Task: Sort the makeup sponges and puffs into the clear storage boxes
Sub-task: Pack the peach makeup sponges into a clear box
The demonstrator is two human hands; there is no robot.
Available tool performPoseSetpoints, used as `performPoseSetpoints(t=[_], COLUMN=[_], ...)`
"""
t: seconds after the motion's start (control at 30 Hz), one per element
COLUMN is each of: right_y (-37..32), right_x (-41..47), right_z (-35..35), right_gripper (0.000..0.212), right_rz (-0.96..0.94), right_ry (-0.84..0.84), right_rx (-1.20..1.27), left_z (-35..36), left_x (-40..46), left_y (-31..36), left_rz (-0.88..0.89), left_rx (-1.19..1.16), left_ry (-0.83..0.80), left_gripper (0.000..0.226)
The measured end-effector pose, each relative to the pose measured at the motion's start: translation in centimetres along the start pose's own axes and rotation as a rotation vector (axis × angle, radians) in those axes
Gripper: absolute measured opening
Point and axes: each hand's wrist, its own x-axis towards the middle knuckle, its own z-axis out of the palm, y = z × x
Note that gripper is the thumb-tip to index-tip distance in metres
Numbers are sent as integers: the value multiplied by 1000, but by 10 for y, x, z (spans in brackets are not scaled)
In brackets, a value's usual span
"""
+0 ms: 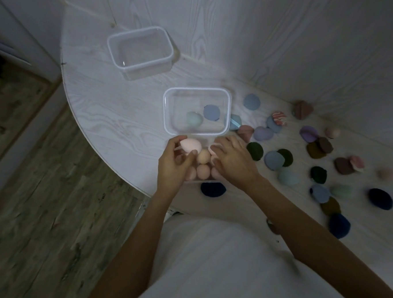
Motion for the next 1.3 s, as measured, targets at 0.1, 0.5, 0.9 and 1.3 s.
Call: performPoseSetpoints(t=[0.1,0.5,0.9,1.3], right_y=[0,-1,-2,-4], right_x=[-4,-8,-7,-7], right_z=[-5,6,9,4], right_gripper=[36,29,28,34], right_rz=[60,114,123,139], right_ry=[-4,85,105,8], right_rx=[57,115,131,117], left_z=[5,30,24,24], left_x=[2,16,22,16], left_y=[-1,-14,-15,-16], left_rz=[93,555,478,489], left_rx=[168,757,1179,1147], left_ry=[8,-28,-144,-185], left_gripper=[34,25,29,28])
